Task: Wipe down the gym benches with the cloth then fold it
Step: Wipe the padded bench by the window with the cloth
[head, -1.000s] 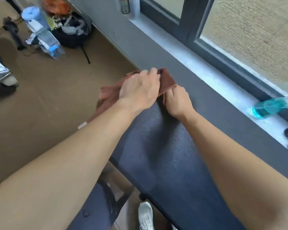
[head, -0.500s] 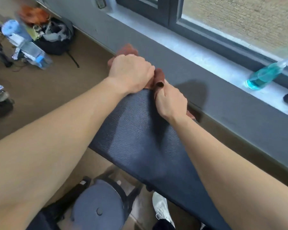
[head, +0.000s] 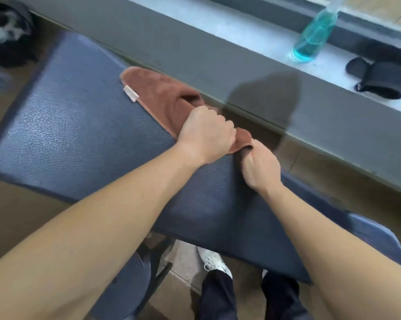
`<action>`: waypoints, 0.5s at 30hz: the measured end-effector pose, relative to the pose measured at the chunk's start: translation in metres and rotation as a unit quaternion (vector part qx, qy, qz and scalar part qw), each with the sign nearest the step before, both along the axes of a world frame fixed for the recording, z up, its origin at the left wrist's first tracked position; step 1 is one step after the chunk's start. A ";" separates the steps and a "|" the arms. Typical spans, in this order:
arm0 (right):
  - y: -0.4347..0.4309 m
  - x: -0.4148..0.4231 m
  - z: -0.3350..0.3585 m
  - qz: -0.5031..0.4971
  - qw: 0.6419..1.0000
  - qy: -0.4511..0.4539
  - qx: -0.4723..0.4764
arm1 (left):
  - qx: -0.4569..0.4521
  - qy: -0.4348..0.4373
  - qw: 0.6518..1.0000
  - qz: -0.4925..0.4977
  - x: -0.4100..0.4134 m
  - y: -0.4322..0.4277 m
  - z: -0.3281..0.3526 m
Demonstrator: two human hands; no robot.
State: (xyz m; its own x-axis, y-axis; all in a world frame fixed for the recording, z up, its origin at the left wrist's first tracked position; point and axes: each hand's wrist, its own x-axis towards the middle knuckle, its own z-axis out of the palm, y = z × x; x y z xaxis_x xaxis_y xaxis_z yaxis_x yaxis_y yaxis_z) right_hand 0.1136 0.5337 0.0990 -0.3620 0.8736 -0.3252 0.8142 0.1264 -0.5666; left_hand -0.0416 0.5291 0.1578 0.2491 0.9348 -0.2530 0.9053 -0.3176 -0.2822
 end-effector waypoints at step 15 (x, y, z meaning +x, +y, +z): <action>-0.005 0.078 -0.055 0.084 0.991 -0.013 0.105 | 0.038 -0.054 0.996 0.053 0.077 -0.005 -0.046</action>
